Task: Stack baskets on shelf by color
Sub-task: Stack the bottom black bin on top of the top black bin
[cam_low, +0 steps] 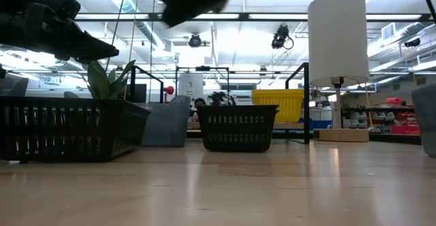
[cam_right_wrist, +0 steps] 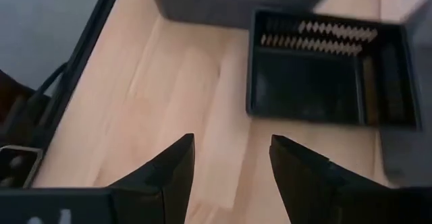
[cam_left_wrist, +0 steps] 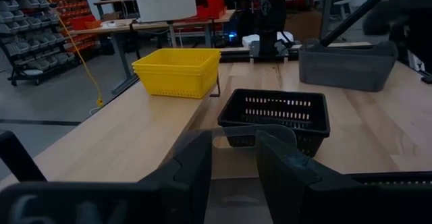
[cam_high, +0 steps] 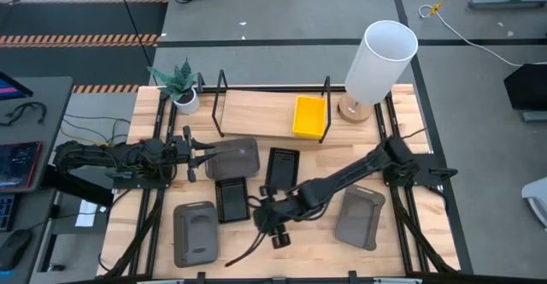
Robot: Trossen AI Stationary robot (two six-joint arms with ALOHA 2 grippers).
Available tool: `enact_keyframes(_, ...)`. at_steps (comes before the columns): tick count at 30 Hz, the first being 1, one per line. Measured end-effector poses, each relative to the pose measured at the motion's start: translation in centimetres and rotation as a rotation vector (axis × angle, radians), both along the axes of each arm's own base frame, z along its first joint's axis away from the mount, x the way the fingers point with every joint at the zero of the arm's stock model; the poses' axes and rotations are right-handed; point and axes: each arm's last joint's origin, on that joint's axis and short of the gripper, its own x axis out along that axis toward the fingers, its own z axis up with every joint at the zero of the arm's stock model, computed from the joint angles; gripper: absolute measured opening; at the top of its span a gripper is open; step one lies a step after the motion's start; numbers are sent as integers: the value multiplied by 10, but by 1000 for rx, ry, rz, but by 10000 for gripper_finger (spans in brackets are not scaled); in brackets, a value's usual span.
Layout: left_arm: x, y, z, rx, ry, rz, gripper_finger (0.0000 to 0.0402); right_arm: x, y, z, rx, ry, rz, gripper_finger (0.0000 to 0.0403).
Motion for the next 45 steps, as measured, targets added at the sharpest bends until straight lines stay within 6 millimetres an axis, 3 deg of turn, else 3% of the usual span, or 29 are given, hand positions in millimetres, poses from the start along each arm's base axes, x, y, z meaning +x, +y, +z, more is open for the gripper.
enact_keyframes(6,0,0,0,0,-1,0,121,32,7,-28,-33,-119,78,197)
enact_keyframes(12,0,0,0,0,-1,0,121,50,4,-53,-46,-169,87,197)
enact_keyframes(19,0,0,0,0,-1,0,121,54,-2,-74,-147,-144,76,190)
enact_keyframes(25,0,0,0,0,-1,1,121,51,-3,-85,-184,-79,82,144)
enact_keyframes(35,0,0,0,0,-1,0,121,47,-4,-88,-165,-22,62,13)
enact_keyframes(40,0,0,0,0,-1,0,121,44,-4,-85,-146,-3,42,16)
enact_keyframes(45,0,0,0,0,-1,0,121,37,-5,-63,-145,-7,-3,8)
